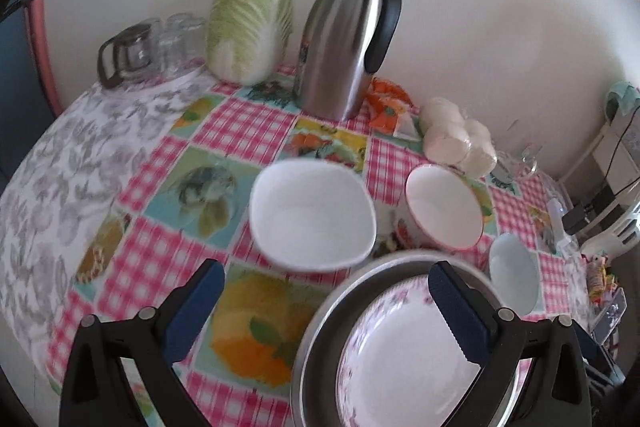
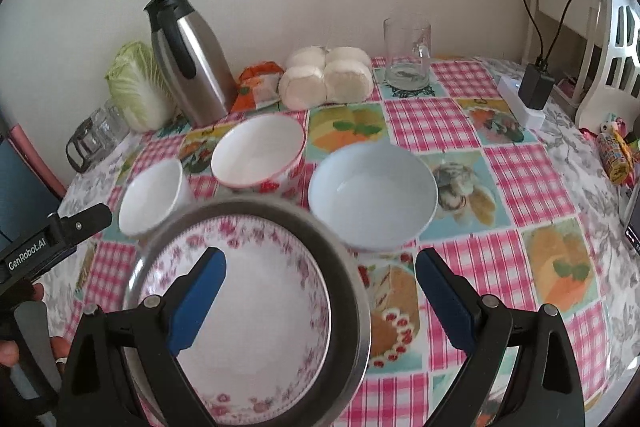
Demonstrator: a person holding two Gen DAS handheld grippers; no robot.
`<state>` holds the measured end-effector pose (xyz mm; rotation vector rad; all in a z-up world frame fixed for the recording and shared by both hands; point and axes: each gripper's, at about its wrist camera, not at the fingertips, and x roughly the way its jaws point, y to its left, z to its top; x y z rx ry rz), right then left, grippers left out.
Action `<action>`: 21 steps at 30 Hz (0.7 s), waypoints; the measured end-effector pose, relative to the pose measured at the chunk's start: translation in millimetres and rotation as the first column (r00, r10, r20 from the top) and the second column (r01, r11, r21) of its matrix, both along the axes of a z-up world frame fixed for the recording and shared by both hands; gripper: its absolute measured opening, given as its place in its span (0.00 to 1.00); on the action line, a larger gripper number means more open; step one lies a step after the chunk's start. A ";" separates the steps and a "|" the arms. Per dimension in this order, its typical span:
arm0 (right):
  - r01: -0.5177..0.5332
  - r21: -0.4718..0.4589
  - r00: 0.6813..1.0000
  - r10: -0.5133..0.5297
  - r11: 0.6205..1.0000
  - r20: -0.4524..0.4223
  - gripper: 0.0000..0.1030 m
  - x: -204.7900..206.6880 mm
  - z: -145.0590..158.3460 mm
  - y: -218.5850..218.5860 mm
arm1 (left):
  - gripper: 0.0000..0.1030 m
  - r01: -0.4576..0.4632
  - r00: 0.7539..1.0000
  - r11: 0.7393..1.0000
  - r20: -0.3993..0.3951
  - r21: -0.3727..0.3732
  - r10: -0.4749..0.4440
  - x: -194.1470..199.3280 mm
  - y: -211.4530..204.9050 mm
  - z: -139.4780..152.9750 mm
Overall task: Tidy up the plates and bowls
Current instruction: 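Move both tools to the rim of the red-rimmed white bowl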
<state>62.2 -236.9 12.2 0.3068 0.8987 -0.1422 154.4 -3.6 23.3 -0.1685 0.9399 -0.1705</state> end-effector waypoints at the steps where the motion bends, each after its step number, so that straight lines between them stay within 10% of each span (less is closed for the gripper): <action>1: 0.002 -0.007 1.000 -0.002 1.000 -0.007 0.93 5.6 2.6 -2.7 | 1.00 0.018 1.000 1.000 0.005 0.009 -0.018 7.3 -2.1 6.2; 13: -0.069 -0.054 0.997 0.067 0.996 -0.039 0.93 66.4 27.6 -15.6 | 1.00 0.115 0.989 0.991 0.089 0.064 -0.120 73.9 -17.5 61.4; 21: -0.108 -0.023 0.989 0.105 0.994 -0.101 0.93 111.8 22.9 -21.3 | 1.00 0.180 0.983 0.976 0.011 0.120 -0.183 116.0 -47.7 53.8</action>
